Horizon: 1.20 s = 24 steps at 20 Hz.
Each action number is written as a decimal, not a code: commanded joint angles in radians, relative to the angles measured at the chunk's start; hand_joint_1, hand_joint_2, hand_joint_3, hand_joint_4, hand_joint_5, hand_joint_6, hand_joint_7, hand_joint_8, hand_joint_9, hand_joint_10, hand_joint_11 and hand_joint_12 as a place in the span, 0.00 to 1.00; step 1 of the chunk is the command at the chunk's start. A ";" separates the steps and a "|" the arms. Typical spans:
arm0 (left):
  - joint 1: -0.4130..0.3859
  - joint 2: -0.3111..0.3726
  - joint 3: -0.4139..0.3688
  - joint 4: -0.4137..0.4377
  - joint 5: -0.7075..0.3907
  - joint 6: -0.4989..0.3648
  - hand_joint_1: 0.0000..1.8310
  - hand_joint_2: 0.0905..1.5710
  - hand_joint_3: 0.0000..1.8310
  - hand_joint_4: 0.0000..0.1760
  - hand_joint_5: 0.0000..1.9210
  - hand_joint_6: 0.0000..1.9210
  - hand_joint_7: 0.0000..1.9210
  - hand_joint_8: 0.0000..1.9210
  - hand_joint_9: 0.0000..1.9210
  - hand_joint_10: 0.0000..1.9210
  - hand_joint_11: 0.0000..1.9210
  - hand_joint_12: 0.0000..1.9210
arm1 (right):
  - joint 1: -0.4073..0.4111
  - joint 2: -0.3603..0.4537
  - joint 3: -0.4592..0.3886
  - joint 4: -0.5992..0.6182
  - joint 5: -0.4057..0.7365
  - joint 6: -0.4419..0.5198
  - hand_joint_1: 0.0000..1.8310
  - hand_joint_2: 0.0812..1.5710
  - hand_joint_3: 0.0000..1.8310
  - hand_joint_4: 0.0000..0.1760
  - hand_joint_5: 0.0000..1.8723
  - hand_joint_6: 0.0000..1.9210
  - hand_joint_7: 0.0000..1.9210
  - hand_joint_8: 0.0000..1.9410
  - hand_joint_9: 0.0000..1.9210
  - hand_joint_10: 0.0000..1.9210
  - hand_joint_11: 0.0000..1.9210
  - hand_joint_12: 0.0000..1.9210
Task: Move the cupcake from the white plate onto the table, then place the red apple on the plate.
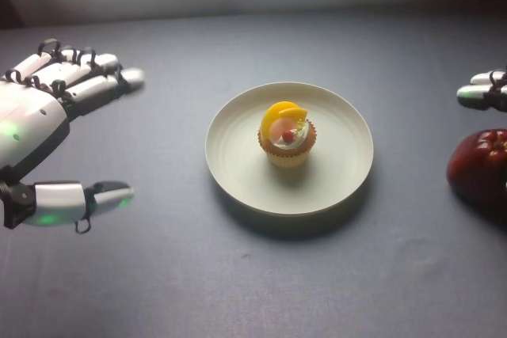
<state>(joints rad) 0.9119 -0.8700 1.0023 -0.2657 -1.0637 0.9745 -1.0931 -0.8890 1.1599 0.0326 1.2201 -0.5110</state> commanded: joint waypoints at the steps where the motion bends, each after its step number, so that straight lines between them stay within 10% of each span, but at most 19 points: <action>1: -0.009 -0.002 0.005 0.002 -0.118 -0.001 0.38 0.57 0.01 0.57 0.11 0.00 0.08 0.00 0.08 0.01 0.00 0.25 | 0.013 0.001 0.002 0.027 0.116 0.008 0.51 0.69 0.01 0.15 0.21 0.00 0.16 0.00 0.16 0.02 0.02 0.42; 2: -0.010 -0.003 0.006 0.002 -0.116 -0.001 0.41 0.57 0.00 0.70 0.10 0.00 0.06 0.00 0.05 0.00 0.00 0.17 | 0.013 0.001 0.002 0.027 0.116 0.008 0.52 0.70 0.00 0.10 0.21 0.00 0.17 0.00 0.17 0.01 0.01 0.43; 4: -0.012 -0.005 0.008 0.002 -0.113 -0.001 0.38 0.58 0.00 0.55 0.11 0.00 0.07 0.00 0.07 0.00 0.00 0.23 | 0.013 0.001 0.002 0.027 0.115 0.008 0.53 0.70 0.00 0.09 0.22 0.00 0.17 0.00 0.17 0.00 0.00 0.43; 6: -0.028 -0.012 0.018 0.007 -0.096 -0.001 0.35 0.58 0.00 0.68 0.10 0.00 0.07 0.00 0.07 0.00 0.00 0.28 | 0.013 0.000 0.003 0.027 0.115 0.008 0.51 0.70 0.00 0.08 0.22 0.00 0.17 0.00 0.17 0.00 0.01 0.44; 7: -0.055 -0.029 0.032 0.017 -0.081 -0.003 0.33 0.58 0.00 0.51 0.12 0.00 0.08 0.00 0.08 0.00 0.00 0.33 | 0.013 0.000 0.004 0.027 0.115 0.008 0.52 0.70 0.00 0.06 0.22 0.00 0.17 0.00 0.17 0.00 0.01 0.44; 8: -0.083 -0.051 0.049 0.036 -0.066 -0.011 0.33 0.58 0.00 0.78 0.10 0.00 0.06 0.00 0.07 0.00 0.01 0.27 | 0.014 -0.001 0.004 0.027 0.116 0.008 0.52 0.71 0.00 0.24 0.21 0.00 0.15 0.00 0.14 0.00 0.00 0.38; 9: -0.121 -0.076 0.071 0.066 -0.043 -0.024 0.34 0.58 0.00 0.96 0.09 0.00 0.05 0.00 0.06 0.00 0.02 0.20 | 0.016 -0.001 0.004 0.027 0.116 0.008 0.52 0.71 0.00 0.21 0.20 0.00 0.13 0.00 0.12 0.00 0.00 0.34; 11: -0.196 -0.119 0.100 0.128 0.010 -0.030 0.47 0.55 0.00 1.00 0.10 0.00 0.06 0.00 0.06 0.00 0.03 0.13 | 0.022 -0.003 0.004 0.027 0.119 0.006 0.51 0.72 0.00 0.32 0.12 0.00 0.10 0.00 0.09 0.00 0.00 0.29; 12: -0.233 -0.139 0.114 0.160 0.039 -0.031 0.48 0.53 0.00 0.97 0.12 0.00 0.08 0.00 0.07 0.00 0.04 0.13 | 0.025 -0.005 0.005 0.026 0.120 0.003 0.52 0.72 0.00 0.42 0.09 0.00 0.08 0.00 0.08 0.00 0.00 0.25; 15: -0.338 -0.225 0.174 0.245 0.143 -0.064 0.50 0.54 0.00 0.43 0.16 0.00 0.11 0.00 0.09 0.00 0.00 0.33 | 0.033 -0.015 0.009 0.023 0.121 -0.003 0.45 0.76 0.01 0.53 0.00 0.00 0.01 0.00 0.01 0.00 0.00 0.12; 17: -0.367 -0.266 0.202 0.276 0.176 -0.089 0.52 0.52 0.00 0.59 0.17 0.00 0.13 0.00 0.11 0.00 0.00 0.27 | 0.035 -0.023 0.015 0.023 0.121 -0.003 0.40 0.78 0.00 0.36 0.00 0.00 0.00 0.00 0.02 0.00 0.03 0.15; 19: -0.399 -0.315 0.231 0.300 0.222 -0.091 0.44 0.54 0.00 0.97 0.14 0.00 0.11 0.00 0.11 0.00 0.00 0.38 | 0.039 -0.031 0.021 0.023 0.121 -0.003 0.38 0.79 0.00 0.39 0.00 0.00 0.00 0.00 0.03 0.00 0.04 0.16; 24: -0.434 -0.417 0.316 0.314 0.334 -0.089 0.40 0.53 0.00 0.90 0.14 0.00 0.14 0.00 0.16 0.00 0.03 0.46 | 0.047 -0.042 0.033 0.023 0.121 -0.001 0.30 0.85 0.00 0.48 0.00 0.00 0.03 0.00 0.07 0.00 0.00 0.28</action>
<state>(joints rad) 0.4877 -1.2945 1.3205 0.0494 -0.6388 0.8860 -1.0611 -0.9325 1.1851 0.0280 1.2205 -0.5171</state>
